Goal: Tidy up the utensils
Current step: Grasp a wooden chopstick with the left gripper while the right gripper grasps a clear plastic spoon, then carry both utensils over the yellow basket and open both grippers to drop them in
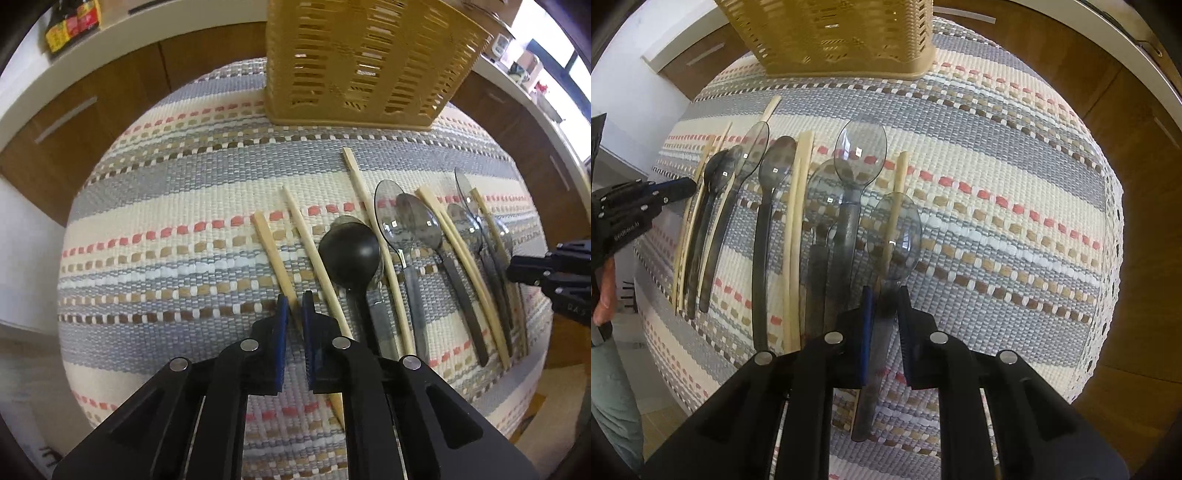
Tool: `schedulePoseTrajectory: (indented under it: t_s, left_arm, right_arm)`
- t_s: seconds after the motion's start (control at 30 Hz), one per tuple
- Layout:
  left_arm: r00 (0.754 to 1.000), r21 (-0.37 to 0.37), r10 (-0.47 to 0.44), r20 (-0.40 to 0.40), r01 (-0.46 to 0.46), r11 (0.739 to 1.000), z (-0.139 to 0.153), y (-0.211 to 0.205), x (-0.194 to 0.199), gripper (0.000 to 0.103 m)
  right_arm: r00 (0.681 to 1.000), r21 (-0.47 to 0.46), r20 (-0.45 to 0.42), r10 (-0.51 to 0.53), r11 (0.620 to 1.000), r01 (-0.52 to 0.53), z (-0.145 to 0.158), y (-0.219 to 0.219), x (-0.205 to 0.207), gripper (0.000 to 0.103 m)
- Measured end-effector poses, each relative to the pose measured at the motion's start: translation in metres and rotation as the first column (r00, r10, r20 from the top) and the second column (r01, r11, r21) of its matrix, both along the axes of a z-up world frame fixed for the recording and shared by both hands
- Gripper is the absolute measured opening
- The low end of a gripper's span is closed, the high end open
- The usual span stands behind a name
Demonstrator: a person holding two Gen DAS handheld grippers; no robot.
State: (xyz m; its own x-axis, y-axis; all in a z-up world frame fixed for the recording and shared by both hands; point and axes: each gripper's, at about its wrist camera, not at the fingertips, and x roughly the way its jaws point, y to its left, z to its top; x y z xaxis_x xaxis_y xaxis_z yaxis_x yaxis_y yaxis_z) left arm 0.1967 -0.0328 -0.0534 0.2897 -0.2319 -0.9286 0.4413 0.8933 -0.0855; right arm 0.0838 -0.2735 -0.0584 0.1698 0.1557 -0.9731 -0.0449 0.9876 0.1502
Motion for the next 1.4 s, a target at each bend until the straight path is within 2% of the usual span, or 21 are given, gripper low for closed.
schedulePoseTrajectory:
  t_s: [0.17, 0.27, 0.33, 0.37, 0.47, 0.6, 0.83, 0.93, 1.03, 1.2, 1.23, 1.27, 1.37, 1.4]
  left_arm:
    - [1.0, 0.045, -0.001, 0.014, 0.0, 0.999, -0.001, -0.01, 0.002, 0.012]
    - [0.999, 0.094, 0.002, 0.052, -0.007, 0.996, -0.003, -0.015, -0.003, 0.006]
    - [0.997, 0.1, 0.0, 0.079, -0.008, 0.995, -0.004, -0.019, -0.008, 0.004]
    - [0.996, 0.081, 0.002, 0.089, -0.009, 0.997, -0.002, -0.018, -0.01, 0.003]
    - [0.992, -0.036, 0.018, 0.121, -0.014, 0.999, 0.014, -0.007, -0.02, 0.003]
    - [0.98, -0.134, 0.018, 0.198, 0.009, 0.991, 0.047, 0.003, -0.034, 0.003]
    - [0.951, -0.291, 0.021, 0.31, 0.074, 0.954, 0.101, 0.01, -0.051, 0.003]
    - [0.924, -0.341, 0.039, 0.38, 0.1, 0.935, 0.127, 0.008, -0.051, 0.003]
    - [0.891, -0.376, 0.063, 0.45, 0.125, 0.918, 0.16, 0.0, -0.047, 0.003]
    - [0.8, -0.397, 0.132, 0.585, 0.14, 0.907, 0.203, -0.013, -0.033, 0.003]
    - [0.785, -0.398, 0.141, 0.603, 0.142, 0.906, 0.207, -0.015, -0.028, 0.003]
    - [0.755, -0.4, 0.157, 0.636, 0.149, 0.904, 0.212, -0.02, -0.022, 0.003]
    - [0.709, -0.422, 0.193, 0.678, 0.161, 0.892, 0.218, -0.027, -0.003, 0.003]
    - [0.695, -0.427, 0.205, 0.689, 0.161, 0.89, 0.218, -0.027, 0.005, 0.003]
  right_arm:
    - [1.0, 0.04, -0.014, -0.018, 0.999, 0.019, -0.001, -0.007, 0.002, 0.012]
    - [1.0, 0.021, 0.002, -0.003, 1.0, 0.003, 0.001, -0.008, 0.001, 0.01]
    - [1.0, 0.003, 0.021, 0.004, 1.0, -0.004, 0.002, -0.005, -0.001, 0.01]
    - [0.999, 0.013, 0.035, 0.01, 1.0, -0.01, 0.005, -0.004, -0.003, 0.01]
    - [0.997, 0.046, 0.072, 0.021, 0.999, -0.025, 0.016, -0.005, -0.008, 0.01]
    - [0.987, 0.102, 0.155, 0.034, 0.994, -0.05, 0.041, -0.01, -0.016, 0.01]
    - [0.944, 0.174, 0.328, 0.036, 0.98, -0.098, 0.093, -0.013, -0.02, 0.01]
    - [0.903, 0.174, 0.429, 0.036, 0.977, -0.122, 0.121, -0.006, -0.019, 0.01]
    - [0.846, 0.16, 0.533, 0.023, 0.979, -0.128, 0.154, -0.006, -0.014, 0.01]
    - [0.707, 0.082, 0.707, -0.025, 0.996, -0.046, 0.2, -0.002, 0.013, 0.01]
    - [0.689, 0.083, 0.724, -0.035, 0.996, -0.036, 0.203, -0.003, 0.018, 0.01]
    - [0.662, 0.083, 0.748, -0.049, 0.996, -0.02, 0.207, -0.003, 0.026, 0.01]
    - [0.578, 0.05, 0.814, -0.057, 0.998, 0.029, 0.213, -0.002, 0.051, 0.01]
    - [0.56, 0.05, 0.826, -0.062, 0.998, 0.038, 0.212, -0.002, 0.061, 0.01]
